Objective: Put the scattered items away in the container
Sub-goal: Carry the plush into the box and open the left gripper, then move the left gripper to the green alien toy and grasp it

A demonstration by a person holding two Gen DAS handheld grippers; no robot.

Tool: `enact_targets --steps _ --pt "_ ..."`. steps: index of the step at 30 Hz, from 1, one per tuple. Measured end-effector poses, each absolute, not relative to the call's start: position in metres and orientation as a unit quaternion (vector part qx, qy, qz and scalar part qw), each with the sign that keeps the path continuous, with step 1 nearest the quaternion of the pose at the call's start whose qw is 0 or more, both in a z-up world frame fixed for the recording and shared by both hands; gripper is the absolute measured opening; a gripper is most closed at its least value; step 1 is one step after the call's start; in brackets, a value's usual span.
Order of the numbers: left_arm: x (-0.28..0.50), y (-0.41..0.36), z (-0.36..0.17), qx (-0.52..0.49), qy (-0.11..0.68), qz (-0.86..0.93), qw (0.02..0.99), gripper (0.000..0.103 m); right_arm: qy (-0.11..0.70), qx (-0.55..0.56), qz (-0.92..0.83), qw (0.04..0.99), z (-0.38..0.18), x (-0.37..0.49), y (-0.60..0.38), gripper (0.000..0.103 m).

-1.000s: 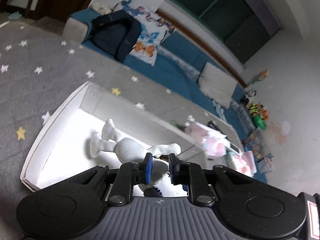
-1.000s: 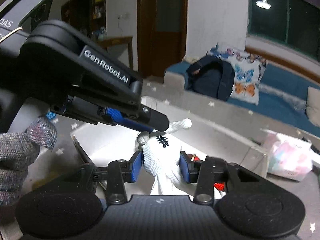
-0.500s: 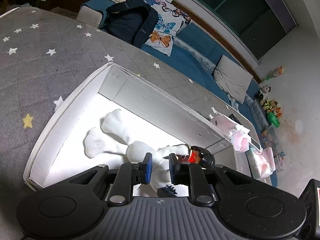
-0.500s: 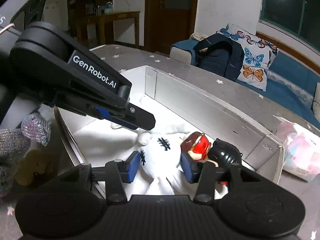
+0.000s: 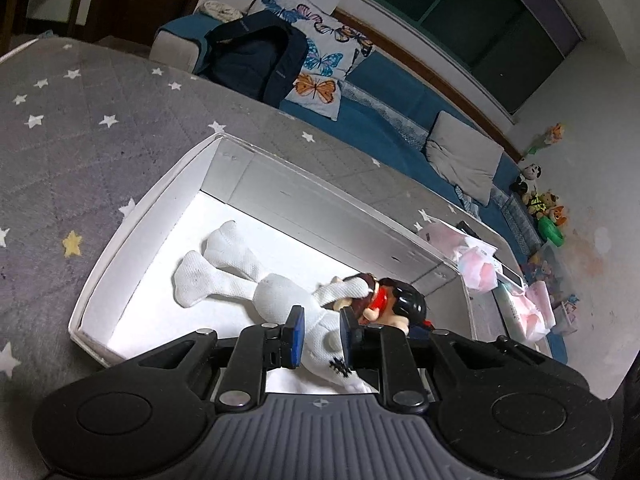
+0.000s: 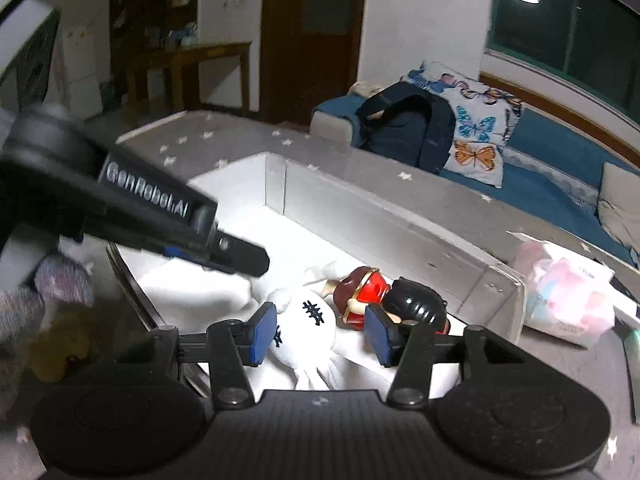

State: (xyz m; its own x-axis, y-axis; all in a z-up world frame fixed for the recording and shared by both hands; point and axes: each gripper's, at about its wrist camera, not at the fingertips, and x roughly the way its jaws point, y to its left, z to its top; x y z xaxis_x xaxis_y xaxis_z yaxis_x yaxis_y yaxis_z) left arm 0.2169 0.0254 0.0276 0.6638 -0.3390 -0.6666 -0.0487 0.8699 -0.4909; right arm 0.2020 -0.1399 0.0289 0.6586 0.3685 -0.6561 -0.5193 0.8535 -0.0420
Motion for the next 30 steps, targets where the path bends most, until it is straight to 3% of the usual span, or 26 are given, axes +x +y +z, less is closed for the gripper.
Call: enact_targets --steps 13,15,26,30 --pt "0.169 0.016 0.038 -0.233 0.376 -0.099 0.891 0.021 0.294 -0.046 0.222 0.928 0.045 0.134 -0.172 0.051" --pt "0.16 0.014 0.04 -0.23 0.369 -0.1 0.895 0.021 0.288 -0.04 0.217 0.932 0.046 0.121 -0.177 0.056" --pt "0.116 -0.004 0.042 -0.196 0.356 -0.118 0.906 0.021 0.286 -0.038 0.189 0.938 0.029 0.069 -0.193 0.063" --pt "0.108 -0.014 0.033 -0.188 0.367 -0.128 0.902 0.021 0.288 -0.028 0.173 0.941 0.022 0.058 -0.201 0.071"
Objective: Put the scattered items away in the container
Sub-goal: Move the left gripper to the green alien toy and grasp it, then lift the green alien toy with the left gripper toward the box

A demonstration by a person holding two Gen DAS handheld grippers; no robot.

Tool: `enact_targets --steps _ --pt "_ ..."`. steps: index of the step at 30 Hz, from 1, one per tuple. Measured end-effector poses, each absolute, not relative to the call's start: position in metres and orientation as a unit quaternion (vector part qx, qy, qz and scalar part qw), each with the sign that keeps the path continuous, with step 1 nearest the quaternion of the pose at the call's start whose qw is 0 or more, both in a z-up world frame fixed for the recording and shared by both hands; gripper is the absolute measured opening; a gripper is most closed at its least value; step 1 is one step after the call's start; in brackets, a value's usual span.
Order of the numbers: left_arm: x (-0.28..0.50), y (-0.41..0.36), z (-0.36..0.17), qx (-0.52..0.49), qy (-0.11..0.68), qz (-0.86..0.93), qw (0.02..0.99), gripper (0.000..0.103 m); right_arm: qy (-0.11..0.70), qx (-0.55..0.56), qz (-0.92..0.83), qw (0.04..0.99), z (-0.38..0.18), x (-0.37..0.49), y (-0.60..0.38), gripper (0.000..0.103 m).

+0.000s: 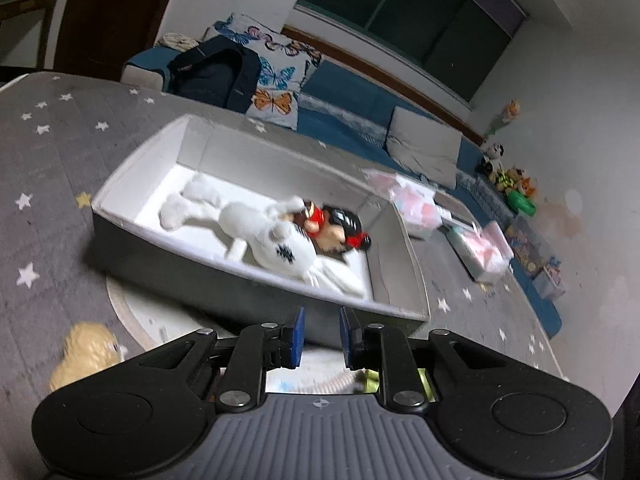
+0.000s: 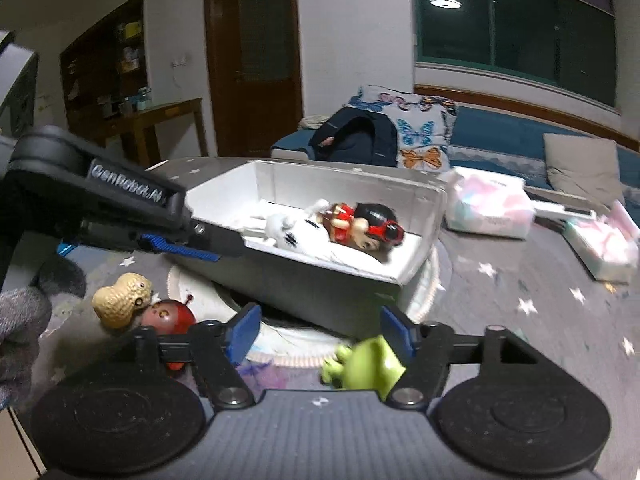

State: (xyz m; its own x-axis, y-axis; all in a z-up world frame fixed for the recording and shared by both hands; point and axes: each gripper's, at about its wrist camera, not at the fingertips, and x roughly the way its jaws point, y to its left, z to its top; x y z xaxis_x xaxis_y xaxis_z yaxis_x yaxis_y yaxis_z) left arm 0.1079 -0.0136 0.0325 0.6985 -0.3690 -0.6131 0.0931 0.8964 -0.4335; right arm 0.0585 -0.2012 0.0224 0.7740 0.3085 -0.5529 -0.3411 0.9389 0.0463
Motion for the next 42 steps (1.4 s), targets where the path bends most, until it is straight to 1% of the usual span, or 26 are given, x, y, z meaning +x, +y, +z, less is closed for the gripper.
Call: enact_targets --steps 6,14,25,29,33,40,42 --pt "0.103 -0.031 0.019 -0.175 0.386 -0.146 0.894 0.021 0.301 -0.012 0.146 0.942 0.011 0.053 -0.216 0.071" --pt "0.1 -0.051 0.016 -0.159 0.394 -0.171 0.889 0.021 0.307 -0.001 0.125 0.943 0.004 0.051 -0.226 0.073" --pt "0.11 -0.075 0.011 -0.153 0.407 -0.21 0.876 0.022 0.333 0.058 0.125 0.933 -0.009 0.061 -0.24 0.072" --pt "0.116 -0.078 0.008 -0.158 0.417 -0.219 0.868 0.022 0.341 0.068 0.128 0.929 -0.014 0.064 -0.239 0.068" --pt "0.119 -0.082 0.003 -0.155 0.426 -0.223 0.863 0.022 0.346 0.078 0.13 0.926 -0.018 0.066 -0.24 0.062" --pt "0.124 -0.087 0.001 -0.153 0.432 -0.231 0.858 0.024 0.347 0.088 0.129 0.925 -0.019 0.068 -0.241 0.054" --pt "0.124 -0.09 0.001 -0.148 0.433 -0.237 0.857 0.024 0.348 0.093 0.131 0.924 -0.02 0.068 -0.243 0.054"
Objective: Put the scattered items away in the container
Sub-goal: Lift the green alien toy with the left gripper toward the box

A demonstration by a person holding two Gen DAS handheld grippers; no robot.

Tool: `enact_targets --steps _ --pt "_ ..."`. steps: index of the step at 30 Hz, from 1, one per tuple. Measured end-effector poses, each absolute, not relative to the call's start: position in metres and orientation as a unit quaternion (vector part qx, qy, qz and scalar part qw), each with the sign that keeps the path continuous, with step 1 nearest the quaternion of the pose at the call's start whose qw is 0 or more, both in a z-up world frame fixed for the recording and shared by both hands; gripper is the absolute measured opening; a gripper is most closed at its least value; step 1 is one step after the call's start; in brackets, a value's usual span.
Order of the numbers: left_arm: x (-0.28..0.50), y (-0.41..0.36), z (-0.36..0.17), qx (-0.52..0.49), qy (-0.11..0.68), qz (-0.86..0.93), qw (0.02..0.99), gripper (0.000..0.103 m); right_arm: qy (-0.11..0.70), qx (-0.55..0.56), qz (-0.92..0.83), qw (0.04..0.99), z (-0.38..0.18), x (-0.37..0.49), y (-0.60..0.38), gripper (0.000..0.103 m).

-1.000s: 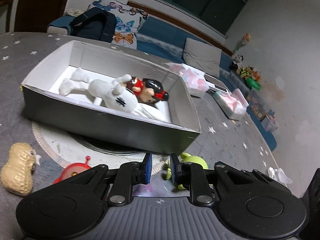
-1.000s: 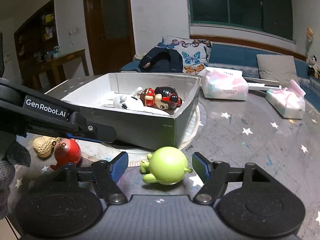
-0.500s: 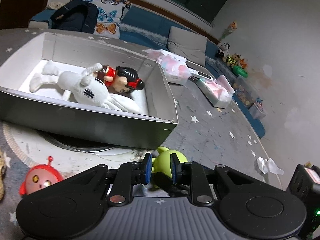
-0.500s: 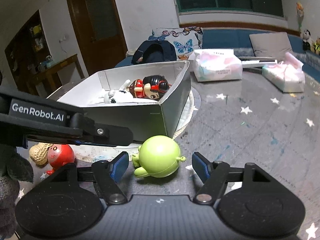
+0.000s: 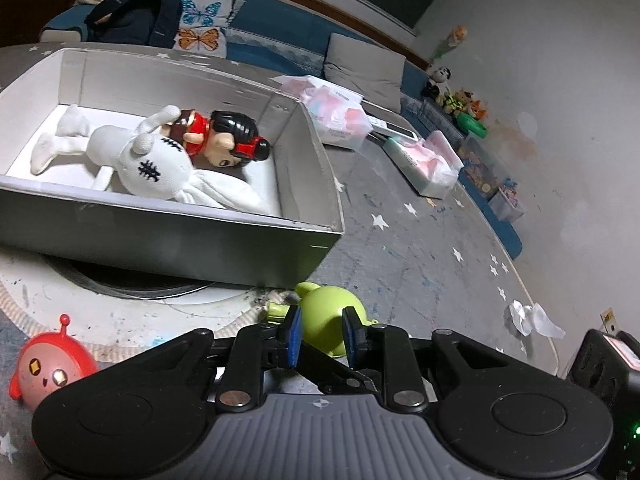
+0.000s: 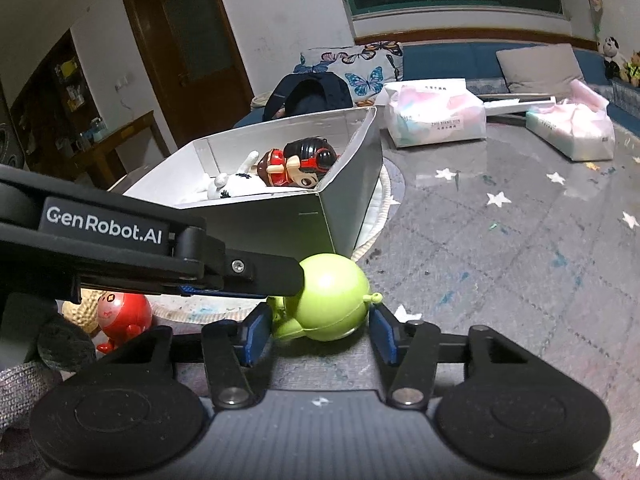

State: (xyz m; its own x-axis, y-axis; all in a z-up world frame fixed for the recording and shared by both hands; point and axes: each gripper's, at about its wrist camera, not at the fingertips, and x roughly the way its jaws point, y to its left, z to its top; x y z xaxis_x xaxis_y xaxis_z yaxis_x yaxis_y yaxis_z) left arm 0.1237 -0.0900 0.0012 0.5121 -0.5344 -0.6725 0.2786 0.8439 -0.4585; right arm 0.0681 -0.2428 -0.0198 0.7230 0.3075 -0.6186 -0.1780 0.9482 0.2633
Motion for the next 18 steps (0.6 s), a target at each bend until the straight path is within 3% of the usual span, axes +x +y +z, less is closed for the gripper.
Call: enact_targets --steps 18 --pt "0.118 -0.095 0.007 -0.12 0.429 -0.26 0.857 0.027 0.34 0.077 0.129 0.928 -0.014 0.06 -0.238 0.053"
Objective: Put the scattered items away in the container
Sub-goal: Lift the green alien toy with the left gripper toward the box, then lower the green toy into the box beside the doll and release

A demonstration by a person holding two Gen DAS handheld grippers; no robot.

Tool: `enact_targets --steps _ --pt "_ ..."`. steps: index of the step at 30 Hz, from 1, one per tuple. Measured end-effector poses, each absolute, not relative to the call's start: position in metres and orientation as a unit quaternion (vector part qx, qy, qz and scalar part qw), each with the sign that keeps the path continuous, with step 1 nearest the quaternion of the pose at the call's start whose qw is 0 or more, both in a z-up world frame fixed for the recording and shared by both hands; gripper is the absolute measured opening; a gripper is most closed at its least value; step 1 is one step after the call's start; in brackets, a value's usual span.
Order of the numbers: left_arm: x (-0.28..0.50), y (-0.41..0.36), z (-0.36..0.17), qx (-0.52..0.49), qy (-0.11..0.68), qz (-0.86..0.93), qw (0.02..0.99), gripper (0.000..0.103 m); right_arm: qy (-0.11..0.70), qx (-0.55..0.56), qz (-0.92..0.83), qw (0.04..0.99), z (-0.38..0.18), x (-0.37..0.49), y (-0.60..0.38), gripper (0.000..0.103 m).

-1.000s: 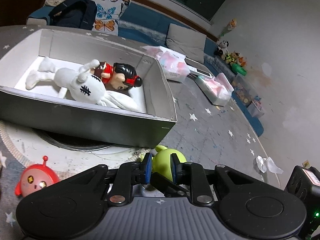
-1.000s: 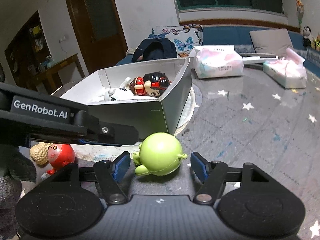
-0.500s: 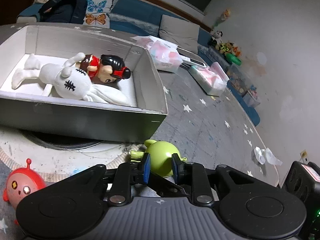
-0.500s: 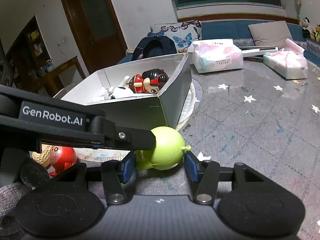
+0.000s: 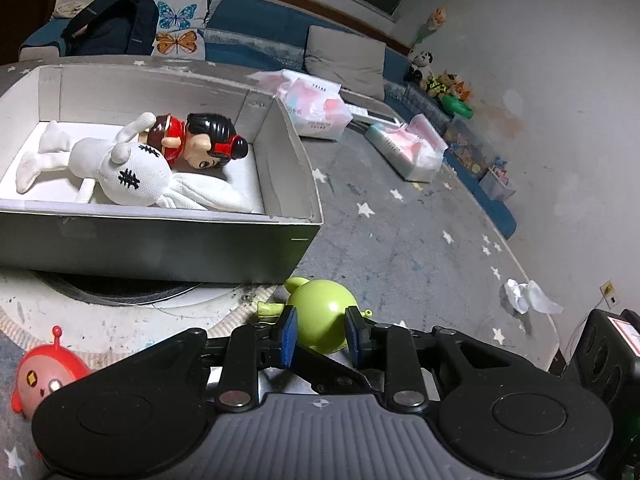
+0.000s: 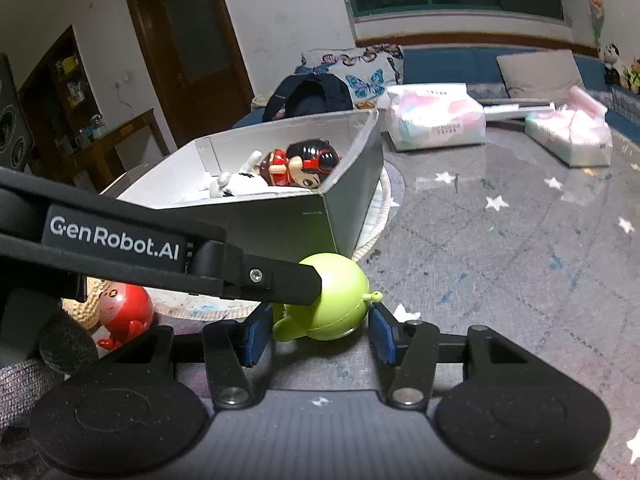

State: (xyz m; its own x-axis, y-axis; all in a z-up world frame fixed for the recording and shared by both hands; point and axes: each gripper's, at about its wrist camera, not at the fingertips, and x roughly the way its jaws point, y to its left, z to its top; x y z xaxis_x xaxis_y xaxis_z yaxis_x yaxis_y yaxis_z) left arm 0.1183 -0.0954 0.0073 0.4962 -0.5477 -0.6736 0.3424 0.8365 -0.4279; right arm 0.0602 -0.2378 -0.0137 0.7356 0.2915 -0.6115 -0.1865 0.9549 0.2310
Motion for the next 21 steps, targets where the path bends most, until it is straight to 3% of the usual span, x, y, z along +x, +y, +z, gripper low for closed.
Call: enact_targets --steps 13,21 --pt "0.104 -0.084 0.066 -0.113 0.343 -0.25 0.898 0.029 0.277 0.039 0.155 0.947 0.044 0.061 -0.224 0.053" --pt "0.149 -0.069 0.066 -0.133 0.361 -0.226 0.895 0.029 0.303 0.027 0.174 0.937 0.051 0.111 -0.212 0.053"
